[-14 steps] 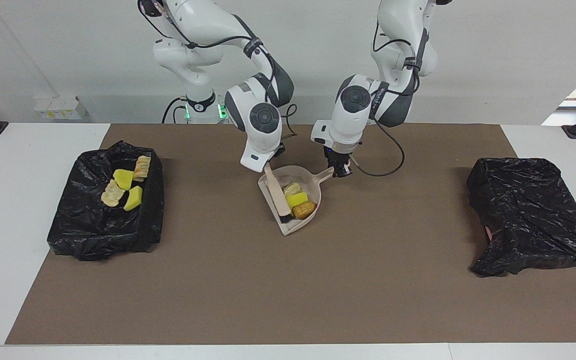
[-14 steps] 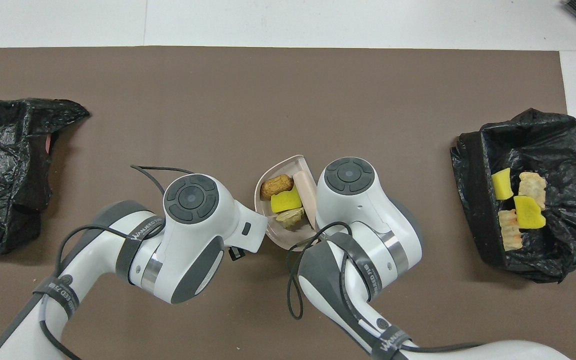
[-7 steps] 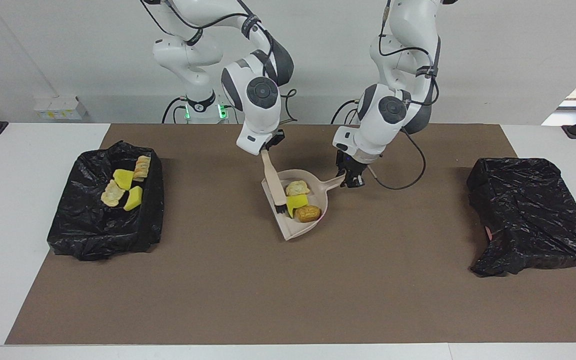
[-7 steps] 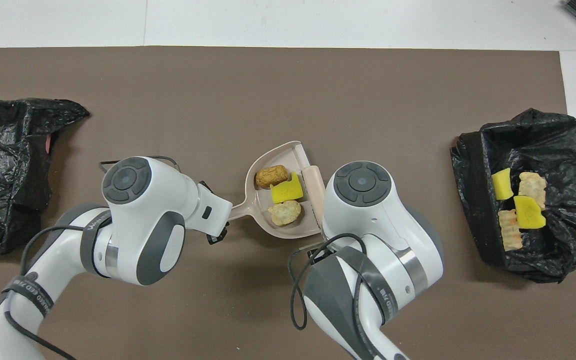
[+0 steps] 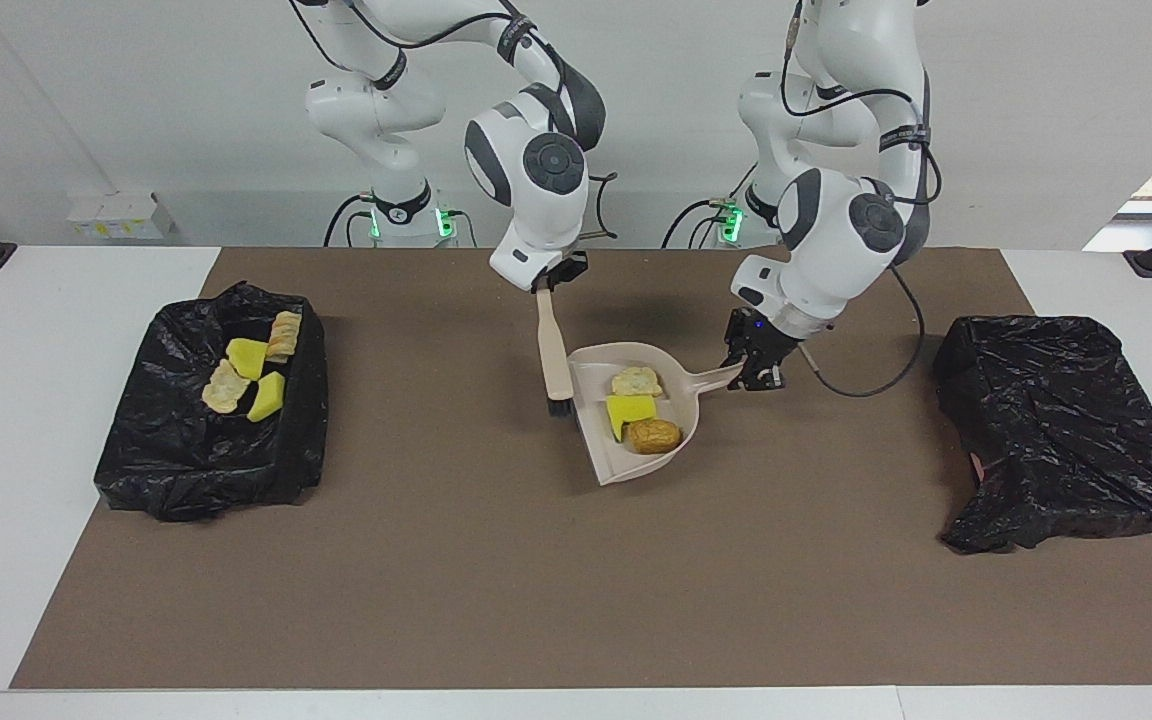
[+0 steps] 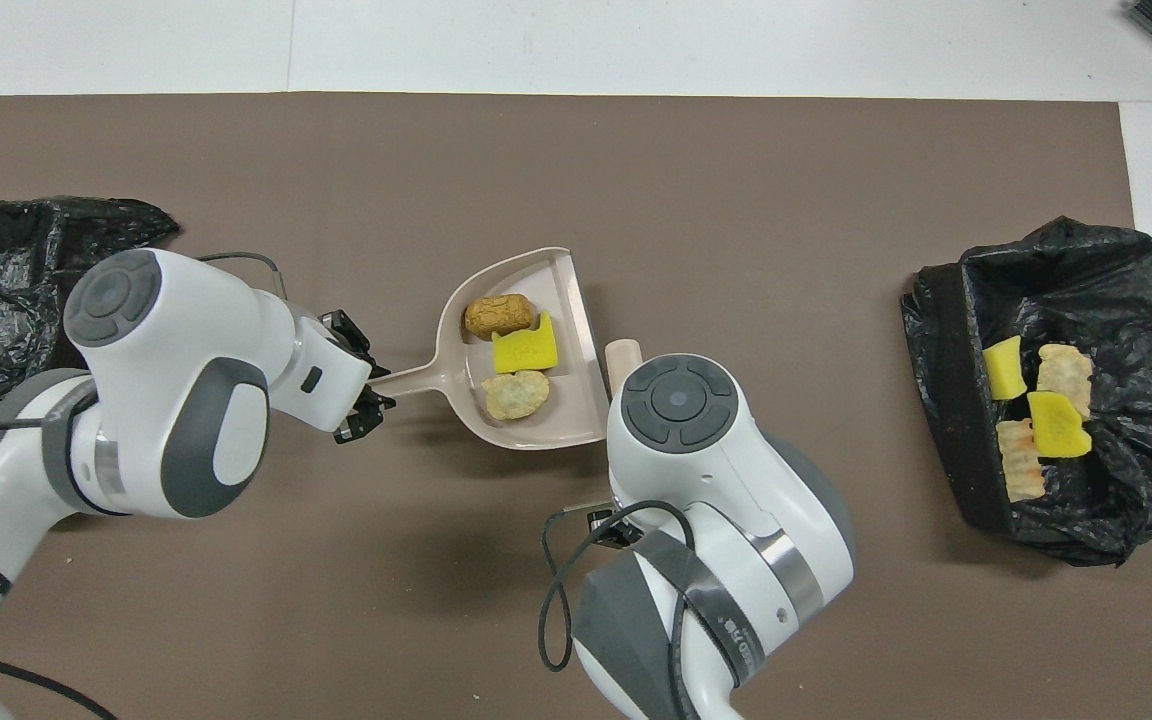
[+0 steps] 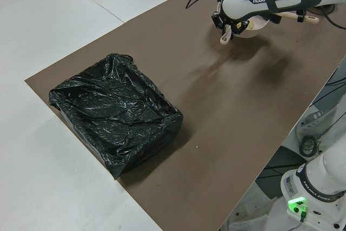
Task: Sweep and dump trash in bin
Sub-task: 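Carry the loaded dustpan to the nearer black bag with the left gripper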
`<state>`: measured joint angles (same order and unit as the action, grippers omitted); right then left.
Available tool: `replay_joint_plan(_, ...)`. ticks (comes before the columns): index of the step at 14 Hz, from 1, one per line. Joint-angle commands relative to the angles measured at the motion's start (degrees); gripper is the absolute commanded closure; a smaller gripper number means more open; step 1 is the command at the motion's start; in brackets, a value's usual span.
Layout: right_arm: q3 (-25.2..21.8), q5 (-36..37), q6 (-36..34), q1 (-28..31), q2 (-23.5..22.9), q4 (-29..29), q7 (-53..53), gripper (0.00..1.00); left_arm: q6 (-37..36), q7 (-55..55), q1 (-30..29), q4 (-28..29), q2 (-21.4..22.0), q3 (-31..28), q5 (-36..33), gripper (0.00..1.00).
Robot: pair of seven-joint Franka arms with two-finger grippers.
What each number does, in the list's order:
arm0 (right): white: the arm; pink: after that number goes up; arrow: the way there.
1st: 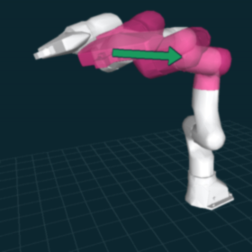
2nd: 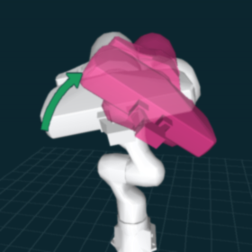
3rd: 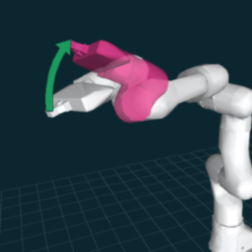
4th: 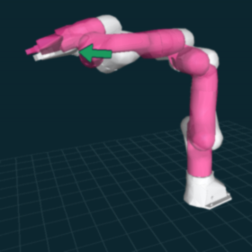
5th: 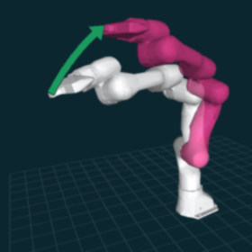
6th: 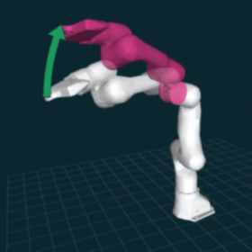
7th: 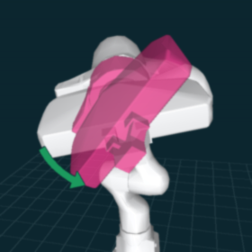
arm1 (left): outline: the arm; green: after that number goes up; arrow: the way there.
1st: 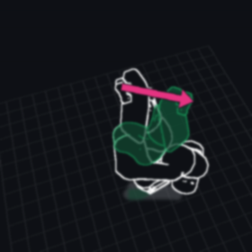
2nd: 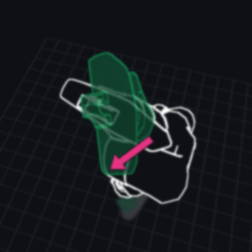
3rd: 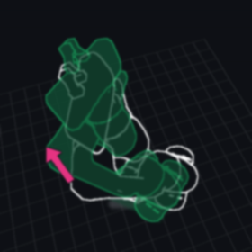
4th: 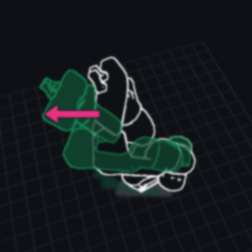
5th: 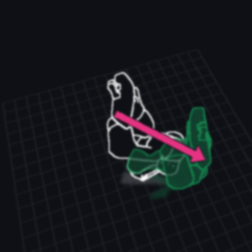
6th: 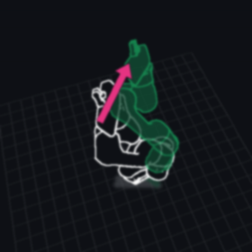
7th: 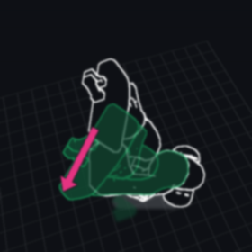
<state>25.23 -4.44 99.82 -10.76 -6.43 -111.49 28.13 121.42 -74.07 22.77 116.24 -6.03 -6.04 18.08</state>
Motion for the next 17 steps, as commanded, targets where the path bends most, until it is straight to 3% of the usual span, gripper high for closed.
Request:
replay_joint_plan(1,0.17,-3.28,1.6,-1.1,1.33,-0.91,3.67,1.0,-3.9,-6.6,-4.56,-3.03,-0.21,0.32,-1.46,1.0)
replay_joint_plan(3,0.17,-8.29,2.65,-2.59,2.99,-2.84,6.84,1.0,-8.19,-10.38,-8.07,-6.27,-0.82,0.32,-4.18,1.0)
replay_joint_plan(10,0.17,-9.01,11.35,-14.72,3.09,-10.48,17.48,1.0,-22.62,-25.93,-24.67,-15.07,-0.73,0.32,-11.4,1.0)
replay_joint_plan(13,0.17,-10.67,14.78,-16.92,3.35,-14.0,20.56,1.0,-23.6,-31.48,-32.76,-16.48,-1.0,0.24,-13.5,1.0)
replay_joint_plan(17,0.17,-10.94,15.84,-17.63,3.44,-16.12,16.8,1.0,-23.51,-32.9,-39.81,-21.04,-3.19,0.24,-20.78,1.0)
